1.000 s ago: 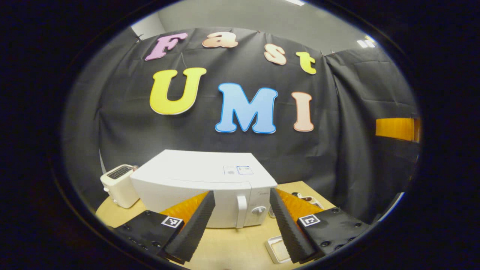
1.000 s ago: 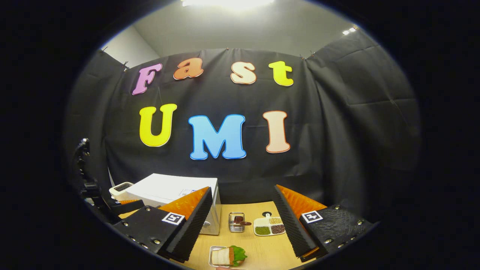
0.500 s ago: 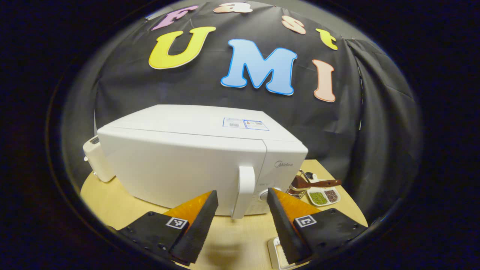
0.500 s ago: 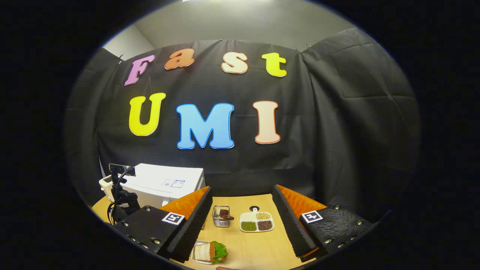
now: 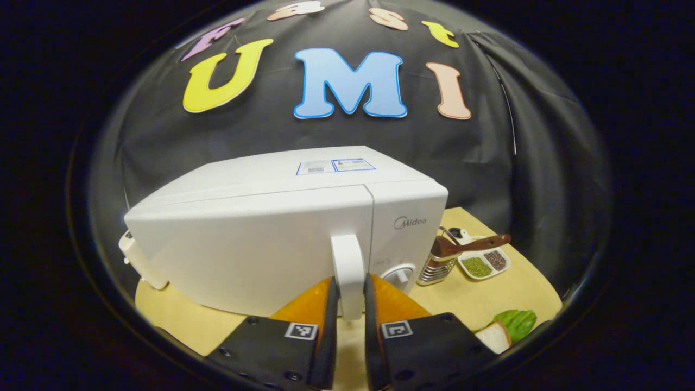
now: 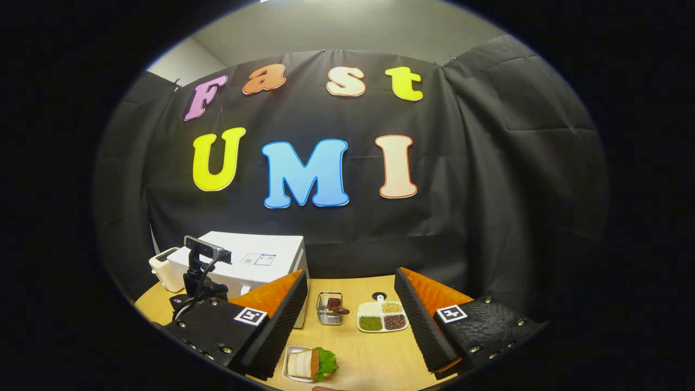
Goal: Open the microwave oven with the left hand, put the food in, and close the microwave oven.
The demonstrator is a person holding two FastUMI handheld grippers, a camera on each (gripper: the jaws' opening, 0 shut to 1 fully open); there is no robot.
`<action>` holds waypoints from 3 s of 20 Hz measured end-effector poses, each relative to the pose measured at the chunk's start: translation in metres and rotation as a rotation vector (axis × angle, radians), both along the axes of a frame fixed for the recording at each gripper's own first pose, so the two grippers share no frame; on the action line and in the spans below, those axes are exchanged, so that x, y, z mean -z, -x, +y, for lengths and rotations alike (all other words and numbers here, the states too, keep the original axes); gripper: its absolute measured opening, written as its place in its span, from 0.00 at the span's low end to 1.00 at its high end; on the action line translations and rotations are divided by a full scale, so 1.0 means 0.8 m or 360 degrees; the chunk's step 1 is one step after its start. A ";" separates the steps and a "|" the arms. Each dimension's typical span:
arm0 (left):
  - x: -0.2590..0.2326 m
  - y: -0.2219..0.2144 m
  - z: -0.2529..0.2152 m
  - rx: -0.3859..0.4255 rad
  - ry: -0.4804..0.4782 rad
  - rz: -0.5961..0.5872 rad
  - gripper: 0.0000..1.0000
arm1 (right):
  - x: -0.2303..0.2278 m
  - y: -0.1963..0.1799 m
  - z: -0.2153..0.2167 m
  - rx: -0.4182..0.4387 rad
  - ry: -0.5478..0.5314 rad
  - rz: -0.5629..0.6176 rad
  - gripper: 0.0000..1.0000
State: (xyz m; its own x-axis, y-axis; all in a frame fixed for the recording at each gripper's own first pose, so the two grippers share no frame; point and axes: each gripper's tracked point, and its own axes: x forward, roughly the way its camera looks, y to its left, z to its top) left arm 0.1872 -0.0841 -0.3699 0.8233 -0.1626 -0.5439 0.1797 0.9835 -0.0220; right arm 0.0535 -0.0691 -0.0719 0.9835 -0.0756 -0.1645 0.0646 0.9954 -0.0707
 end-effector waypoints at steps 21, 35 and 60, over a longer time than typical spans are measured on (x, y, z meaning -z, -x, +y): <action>-0.031 0.266 0.128 0.0164 -0.0040 0.0119 0.06 | 0.008 0.020 0.086 -0.0089 -0.0103 0.0012 0.98; -0.041 0.403 0.431 -0.0161 -0.0226 0.0167 0.08 | 0.027 0.056 0.218 -0.0270 -0.0079 0.0067 0.98; -0.370 0.338 0.485 -0.0544 0.0017 -0.0774 0.07 | 0.159 0.066 0.103 -0.0127 -0.0093 0.0552 0.98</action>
